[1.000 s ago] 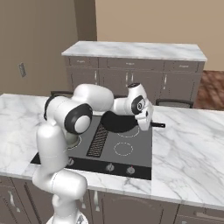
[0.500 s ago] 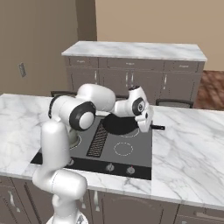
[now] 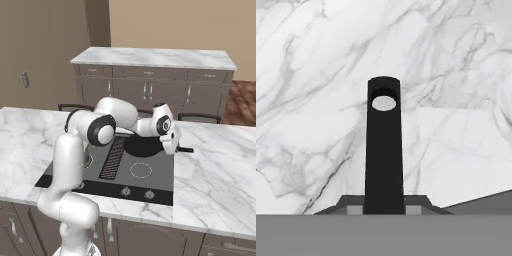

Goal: Pick the pan from the cabinet and place it on the stove. Then turn on the stove burner for the pan.

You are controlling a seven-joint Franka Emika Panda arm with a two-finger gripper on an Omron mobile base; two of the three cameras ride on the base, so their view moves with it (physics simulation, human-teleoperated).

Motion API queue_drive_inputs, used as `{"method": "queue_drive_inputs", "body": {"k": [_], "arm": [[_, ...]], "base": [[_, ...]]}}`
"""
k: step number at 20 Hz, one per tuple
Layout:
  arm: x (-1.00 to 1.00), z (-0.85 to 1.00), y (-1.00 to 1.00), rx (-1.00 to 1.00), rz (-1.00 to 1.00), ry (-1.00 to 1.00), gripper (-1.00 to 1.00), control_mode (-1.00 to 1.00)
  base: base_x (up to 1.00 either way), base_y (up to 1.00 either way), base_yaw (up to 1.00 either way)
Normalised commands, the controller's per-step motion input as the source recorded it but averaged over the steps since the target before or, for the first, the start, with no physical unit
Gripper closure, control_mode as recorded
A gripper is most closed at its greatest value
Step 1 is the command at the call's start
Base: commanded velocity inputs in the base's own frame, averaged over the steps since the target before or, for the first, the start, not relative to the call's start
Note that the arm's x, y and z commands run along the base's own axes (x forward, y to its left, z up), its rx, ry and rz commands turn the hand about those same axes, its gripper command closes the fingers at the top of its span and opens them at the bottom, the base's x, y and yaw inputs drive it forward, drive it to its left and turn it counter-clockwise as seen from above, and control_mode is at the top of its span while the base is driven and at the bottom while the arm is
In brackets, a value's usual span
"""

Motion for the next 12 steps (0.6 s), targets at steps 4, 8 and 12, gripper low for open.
{"method": "queue_drive_inputs", "body": {"k": [4,8,12], "arm": [[0.2,-0.14,-0.2,0.0,-0.06,0.05,1.0,-1.0],[0.22,-0.15,-0.07,0.0,-0.08,0.06,1.0,-1.0],[0.24,-0.19,0.0,0.0,-0.09,0.04,1.0,-1.0]], "base": [[0.0,0.0,0.0],[0.0,0.0,0.0],[0.0,0.0,0.0]]}}
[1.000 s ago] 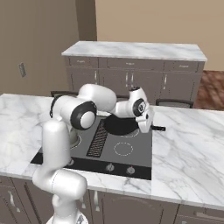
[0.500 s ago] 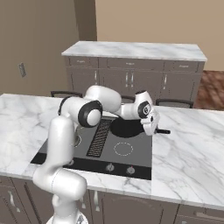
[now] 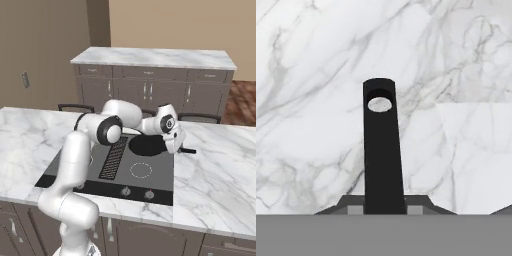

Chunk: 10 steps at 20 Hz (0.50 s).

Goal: Pick the pan from the cabinet and place it on the stove. Then turn on the stove burner for the pan.

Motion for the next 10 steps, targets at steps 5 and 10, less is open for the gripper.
{"method": "queue_drive_inputs", "body": {"k": [5,10], "arm": [[0.23,-0.27,0.0,0.0,-0.07,0.01,1.0,-1.0],[0.15,-0.27,0.0,-0.01,-0.06,0.0,1.0,-1.0]], "base": [[0.0,0.0,0.0],[0.0,0.0,0.0]]}}
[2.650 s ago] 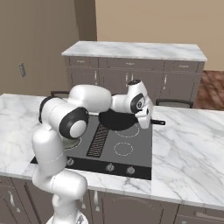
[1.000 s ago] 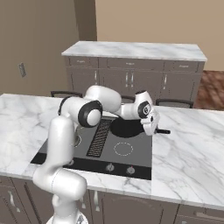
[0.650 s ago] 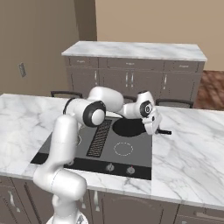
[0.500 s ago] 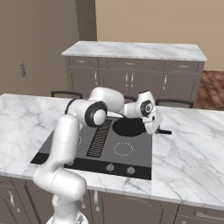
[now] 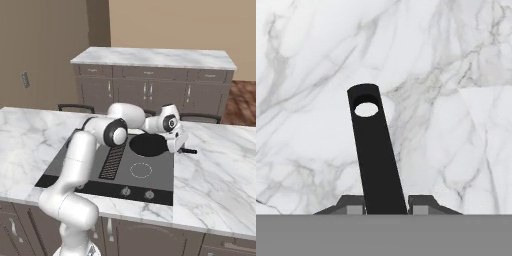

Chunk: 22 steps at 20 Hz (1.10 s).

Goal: Pick the pan from the cabinet and place it on the stove. Then turn on the stove burner for the pan.

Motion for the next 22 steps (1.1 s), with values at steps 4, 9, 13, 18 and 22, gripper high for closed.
{"method": "queue_drive_inputs", "body": {"k": [4,9,13,18,22], "arm": [[0.0,-0.17,0.0,0.0,-0.04,0.0,-1.0,-1.0],[0.0,-0.04,0.01,0.0,-0.03,0.0,-1.0,-1.0],[-0.1,0.01,0.0,0.02,-0.01,0.0,-1.0,-1.0],[-0.37,0.22,0.01,0.0,-0.03,-0.02,-1.0,-1.0],[-0.62,0.37,0.15,0.0,-0.08,-0.08,-1.0,-1.0]], "base": [[0.0,0.0,0.0],[0.0,0.0,0.0],[0.0,0.0,0.0],[0.0,0.0,0.0],[0.0,0.0,0.0]]}}
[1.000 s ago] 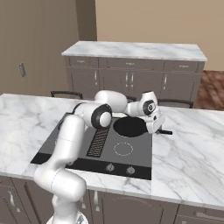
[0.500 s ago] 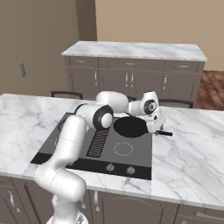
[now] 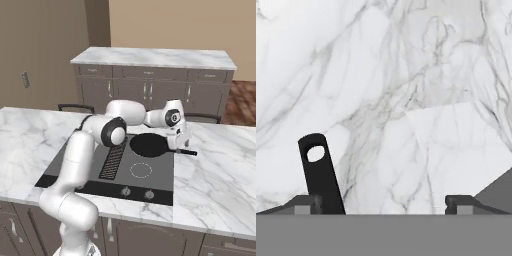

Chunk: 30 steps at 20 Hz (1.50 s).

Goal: Pick the pan from the cabinet and place it on the stove. Then turn on the stove burner for the pan.

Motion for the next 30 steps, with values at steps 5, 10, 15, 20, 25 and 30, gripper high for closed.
{"method": "queue_drive_inputs", "body": {"k": [5,10,15,20,25,30], "arm": [[-0.61,0.43,0.34,0.0,-0.09,-0.15,-1.0,-1.0],[-0.63,0.36,0.63,-0.01,-0.11,-0.19,-1.0,-1.0],[-0.69,0.38,0.61,0.0,-0.14,-0.16,-1.0,-1.0],[-0.8,0.4,0.6,0.0,-0.21,-0.12,-1.0,-1.0],[-0.72,0.4,0.56,0.0,-0.28,-0.04,-1.0,-1.0],[-0.64,0.36,0.41,0.0,-0.33,0.0,-1.0,-1.0]], "base": [[0.0,0.0,0.0],[0.0,0.0,0.0],[0.0,0.0,0.0],[0.0,0.0,0.0],[0.0,0.0,0.0],[0.0,0.0,0.0]]}}
